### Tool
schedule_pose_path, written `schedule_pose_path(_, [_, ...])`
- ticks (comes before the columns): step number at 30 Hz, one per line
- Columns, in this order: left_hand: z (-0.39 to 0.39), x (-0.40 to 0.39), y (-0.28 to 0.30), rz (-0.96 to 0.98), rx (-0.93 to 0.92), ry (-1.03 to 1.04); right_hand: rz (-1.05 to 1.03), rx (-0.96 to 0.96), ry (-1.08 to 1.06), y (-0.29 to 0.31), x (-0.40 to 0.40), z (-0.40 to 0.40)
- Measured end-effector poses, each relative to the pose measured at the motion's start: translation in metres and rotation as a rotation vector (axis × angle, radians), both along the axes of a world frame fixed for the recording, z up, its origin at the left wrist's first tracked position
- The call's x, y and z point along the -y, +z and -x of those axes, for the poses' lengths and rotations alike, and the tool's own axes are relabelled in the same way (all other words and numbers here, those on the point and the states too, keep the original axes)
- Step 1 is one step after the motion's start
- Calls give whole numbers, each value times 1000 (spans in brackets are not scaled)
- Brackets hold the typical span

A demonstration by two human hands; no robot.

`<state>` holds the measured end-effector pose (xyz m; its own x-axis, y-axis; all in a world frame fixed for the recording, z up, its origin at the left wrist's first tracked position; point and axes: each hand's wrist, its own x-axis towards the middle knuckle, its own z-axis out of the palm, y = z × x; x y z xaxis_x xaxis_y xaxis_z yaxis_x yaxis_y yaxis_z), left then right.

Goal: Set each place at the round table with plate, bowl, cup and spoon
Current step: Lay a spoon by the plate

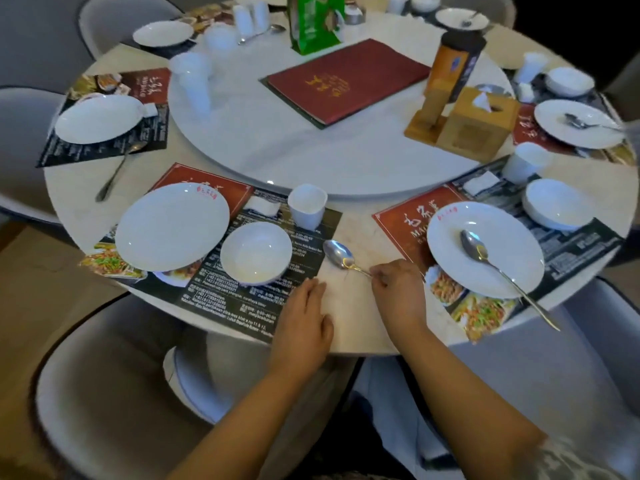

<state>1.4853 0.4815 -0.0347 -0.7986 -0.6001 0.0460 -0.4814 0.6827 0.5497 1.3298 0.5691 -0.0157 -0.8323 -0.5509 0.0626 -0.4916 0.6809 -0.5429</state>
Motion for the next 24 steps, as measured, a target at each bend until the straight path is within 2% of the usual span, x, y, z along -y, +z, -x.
schedule_pose_path(7, [-1, -4, -8, 78, 64, -9, -122, -92, 70, 7, -8, -4])
schedule_pose_path(10, [-2, -3, -3, 79, 70, -37, -216, 47, 59, 16, -5, 2])
schedule_pose_path(13, [-4, 5, 8, -78, 85, -74, -167, 383, -17, 28, -7, 6])
schedule_pose_path(17, [-11, 19, 34, -314, 29, -49, 142, 871, -104, 57, -7, -10])
schedule_pose_path(21, [-30, 25, 63, -755, -176, 124, 271, 996, -36, 76, 27, -39])
schedule_pose_path(24, [-47, 42, 79, -836, -207, 218, 358, 1022, -21, 84, 63, -62])
